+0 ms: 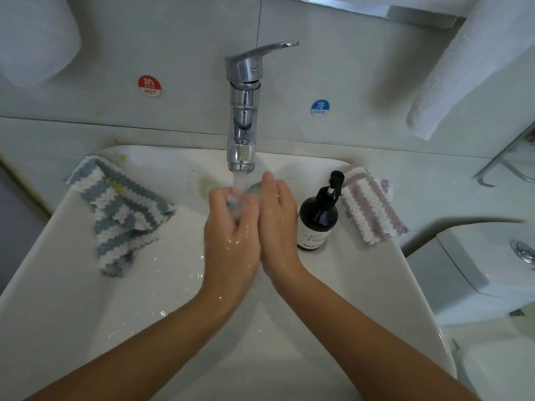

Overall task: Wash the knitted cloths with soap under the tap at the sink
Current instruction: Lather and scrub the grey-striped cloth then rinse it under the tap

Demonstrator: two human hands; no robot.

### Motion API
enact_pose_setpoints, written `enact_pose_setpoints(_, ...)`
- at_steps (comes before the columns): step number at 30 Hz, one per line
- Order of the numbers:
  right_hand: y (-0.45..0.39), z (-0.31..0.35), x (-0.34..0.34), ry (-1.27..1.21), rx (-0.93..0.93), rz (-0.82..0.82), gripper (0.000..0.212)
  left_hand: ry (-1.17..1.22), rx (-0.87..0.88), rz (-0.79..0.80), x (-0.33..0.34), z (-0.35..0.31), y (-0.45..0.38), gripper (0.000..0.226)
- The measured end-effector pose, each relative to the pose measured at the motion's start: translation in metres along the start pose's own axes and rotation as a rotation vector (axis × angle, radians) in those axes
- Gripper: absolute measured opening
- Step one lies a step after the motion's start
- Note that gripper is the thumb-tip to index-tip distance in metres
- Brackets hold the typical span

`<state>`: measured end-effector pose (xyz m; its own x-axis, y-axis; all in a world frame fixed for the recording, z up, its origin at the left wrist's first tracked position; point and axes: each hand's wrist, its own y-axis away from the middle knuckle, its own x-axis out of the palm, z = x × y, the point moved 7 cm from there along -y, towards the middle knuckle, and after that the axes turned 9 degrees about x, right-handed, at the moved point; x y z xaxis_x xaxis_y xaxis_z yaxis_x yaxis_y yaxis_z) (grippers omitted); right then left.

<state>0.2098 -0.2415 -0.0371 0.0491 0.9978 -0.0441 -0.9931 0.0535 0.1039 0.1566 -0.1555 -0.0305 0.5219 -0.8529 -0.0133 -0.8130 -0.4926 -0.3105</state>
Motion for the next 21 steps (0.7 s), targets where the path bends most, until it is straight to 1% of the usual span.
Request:
enact_pose_setpoints(2, 0.004, -0.005, 0.006, -0.034, 0.035, 0.041, 0.040, -0.029, -0.013, -0.062, -0.002, 0.002, -0.006, 0.016)
enact_pose_setpoints(5, 0.013, -0.008, 0.021, 0.010, 0.047, 0.126, 0.035, -0.083, 0.036, -0.132, -0.017, 0.008, -0.024, 0.028)
enact_pose_setpoints(8, 0.010, -0.002, 0.021, 0.054, -0.025, 0.151, 0.039, -0.095, 0.084, -0.074, -0.012, 0.003, -0.011, 0.032)
enact_pose_setpoints(10, 0.008, -0.001, 0.014, 0.033, -0.032, 0.140, 0.040, -0.092, 0.078, -0.035, -0.005, -0.002, -0.003, 0.031)
enact_pose_setpoints(13, 0.015, -0.002, 0.010, 0.004, -0.026, 0.124, 0.037, -0.078, 0.046, -0.041, -0.005, 0.007, -0.017, 0.031)
enact_pose_setpoints(15, 0.019, 0.000, 0.010, 0.001, -0.053, 0.159, 0.032, -0.072, 0.033, -0.065, -0.007, 0.013, -0.025, 0.029)
enact_pose_setpoints(17, 0.017, 0.000, 0.011, 0.002, -0.037, 0.201, 0.027, -0.062, 0.017, -0.065, -0.008, 0.014, -0.023, 0.027)
enact_pose_setpoints(19, 0.012, -0.001, 0.008, -0.004, -0.009, 0.199, 0.025, -0.074, 0.013, -0.063, -0.009, 0.012, -0.020, 0.020)
enact_pose_setpoints(21, 0.009, 0.001, 0.005, 0.019, -0.003, 0.189, 0.021, -0.081, 0.047, -0.046, -0.010, 0.006, -0.020, 0.008)
